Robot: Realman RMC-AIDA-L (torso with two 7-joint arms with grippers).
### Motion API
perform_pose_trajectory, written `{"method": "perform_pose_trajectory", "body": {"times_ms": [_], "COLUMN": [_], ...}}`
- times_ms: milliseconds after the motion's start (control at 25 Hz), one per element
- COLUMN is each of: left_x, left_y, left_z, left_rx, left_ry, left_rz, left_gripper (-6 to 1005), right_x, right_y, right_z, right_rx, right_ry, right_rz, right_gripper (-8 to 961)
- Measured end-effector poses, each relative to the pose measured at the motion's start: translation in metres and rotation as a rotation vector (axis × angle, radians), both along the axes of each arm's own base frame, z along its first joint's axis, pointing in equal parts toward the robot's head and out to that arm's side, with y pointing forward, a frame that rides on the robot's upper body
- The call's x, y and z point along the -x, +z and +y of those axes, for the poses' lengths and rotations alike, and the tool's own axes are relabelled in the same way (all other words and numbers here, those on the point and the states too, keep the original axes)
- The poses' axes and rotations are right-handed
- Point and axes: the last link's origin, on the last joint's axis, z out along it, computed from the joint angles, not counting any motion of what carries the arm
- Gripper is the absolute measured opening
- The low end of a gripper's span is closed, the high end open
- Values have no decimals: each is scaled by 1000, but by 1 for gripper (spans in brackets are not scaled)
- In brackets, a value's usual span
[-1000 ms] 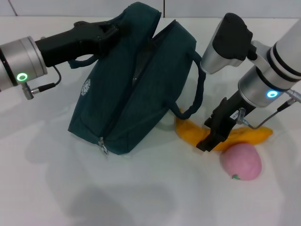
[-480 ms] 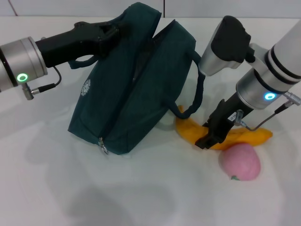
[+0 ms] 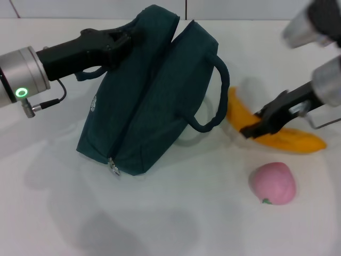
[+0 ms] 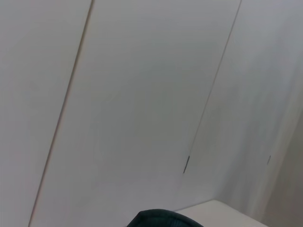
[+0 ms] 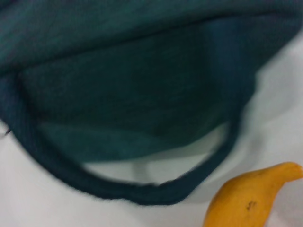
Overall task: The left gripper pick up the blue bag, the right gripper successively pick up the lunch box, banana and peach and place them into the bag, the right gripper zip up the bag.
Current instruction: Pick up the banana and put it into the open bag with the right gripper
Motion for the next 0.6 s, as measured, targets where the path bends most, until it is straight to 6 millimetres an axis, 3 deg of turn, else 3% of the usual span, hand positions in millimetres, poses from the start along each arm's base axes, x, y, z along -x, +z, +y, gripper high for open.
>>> {"method": "perform_pose_trajectory", "body": {"times_ms": [400, 600], "left_x": [-6, -8], "left_y": [4, 3], "left_z": [-4, -3], "left_rx": [10, 12], "left_ry": [-39, -43], "left_rz": [-39, -44], "left_gripper": [44, 44], "right_x": [-24, -28], "right_y": [74, 94], "right_z": [-16, -33], "right_rx": [-218, -339], "right_ry": [24, 134], "right_rz": [527, 879], "right_gripper": [447, 447]}}
